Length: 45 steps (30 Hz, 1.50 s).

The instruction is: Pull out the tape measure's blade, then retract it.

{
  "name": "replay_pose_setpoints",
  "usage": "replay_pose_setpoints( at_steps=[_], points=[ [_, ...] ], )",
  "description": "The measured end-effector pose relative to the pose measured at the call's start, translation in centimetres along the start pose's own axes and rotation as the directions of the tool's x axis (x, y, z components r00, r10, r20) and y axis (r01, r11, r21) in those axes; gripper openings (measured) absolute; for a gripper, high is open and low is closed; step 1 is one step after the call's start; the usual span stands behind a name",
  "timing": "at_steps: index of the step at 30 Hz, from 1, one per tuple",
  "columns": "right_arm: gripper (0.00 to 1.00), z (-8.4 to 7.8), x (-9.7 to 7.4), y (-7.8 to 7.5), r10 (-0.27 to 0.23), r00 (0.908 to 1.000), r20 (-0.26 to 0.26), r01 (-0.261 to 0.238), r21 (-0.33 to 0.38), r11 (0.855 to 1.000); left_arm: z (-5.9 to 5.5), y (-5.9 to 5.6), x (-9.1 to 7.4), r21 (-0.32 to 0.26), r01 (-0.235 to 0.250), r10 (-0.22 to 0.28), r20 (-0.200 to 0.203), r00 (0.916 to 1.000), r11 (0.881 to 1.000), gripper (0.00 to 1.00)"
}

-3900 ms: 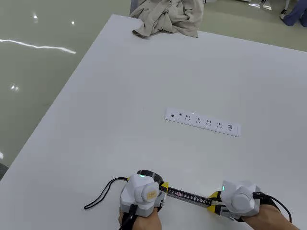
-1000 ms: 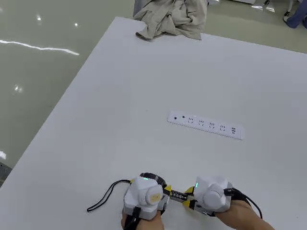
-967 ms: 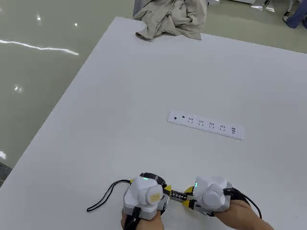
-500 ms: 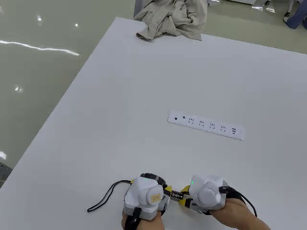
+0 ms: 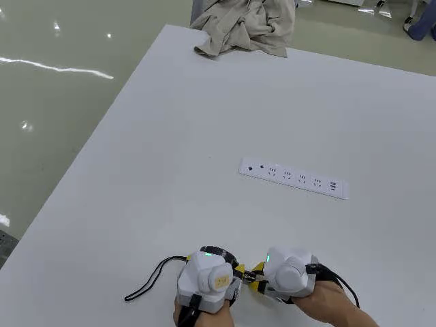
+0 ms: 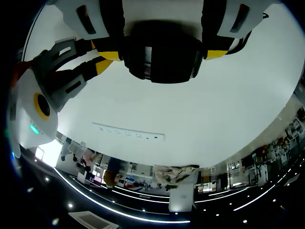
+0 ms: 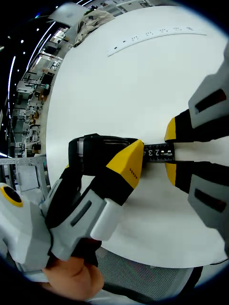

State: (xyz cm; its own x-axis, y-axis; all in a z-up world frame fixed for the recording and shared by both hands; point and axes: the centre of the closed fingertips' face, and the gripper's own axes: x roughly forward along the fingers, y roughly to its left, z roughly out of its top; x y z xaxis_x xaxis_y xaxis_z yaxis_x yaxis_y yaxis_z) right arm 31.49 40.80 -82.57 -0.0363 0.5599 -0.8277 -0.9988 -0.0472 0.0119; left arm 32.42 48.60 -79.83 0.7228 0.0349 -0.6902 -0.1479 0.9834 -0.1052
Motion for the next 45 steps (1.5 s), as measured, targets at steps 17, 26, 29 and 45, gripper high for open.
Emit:
replay_pose_setpoints(
  at_steps=[17,26,29,45],
  points=[
    [0.14,0.8,0.5,0.1,0.012,0.9998,0.013,-0.012,0.010,1.000,0.0,0.0,-0.1,0.006,-0.001,0.001,0.009,1.0000,1.000,0.62],
    [0.14,1.1,0.8,0.1,0.011,0.9997,0.023,-0.012,0.020,1.000,0.0,-0.1,0.0,0.009,0.002,-0.002,0.009,1.0000,1.000,0.62],
    [0.14,1.2,0.9,0.1,0.013,0.9997,0.021,-0.014,0.020,1.000,0.0,-0.1,0.0,0.009,0.006,-0.006,0.007,1.0000,1.000,0.62],
    [0.14,1.6,1.1,0.2,0.020,0.9997,0.016,-0.021,0.006,1.000,0.1,-0.2,0.0,0.013,0.008,-0.008,0.003,1.0000,1.000,0.62]
  ],
)
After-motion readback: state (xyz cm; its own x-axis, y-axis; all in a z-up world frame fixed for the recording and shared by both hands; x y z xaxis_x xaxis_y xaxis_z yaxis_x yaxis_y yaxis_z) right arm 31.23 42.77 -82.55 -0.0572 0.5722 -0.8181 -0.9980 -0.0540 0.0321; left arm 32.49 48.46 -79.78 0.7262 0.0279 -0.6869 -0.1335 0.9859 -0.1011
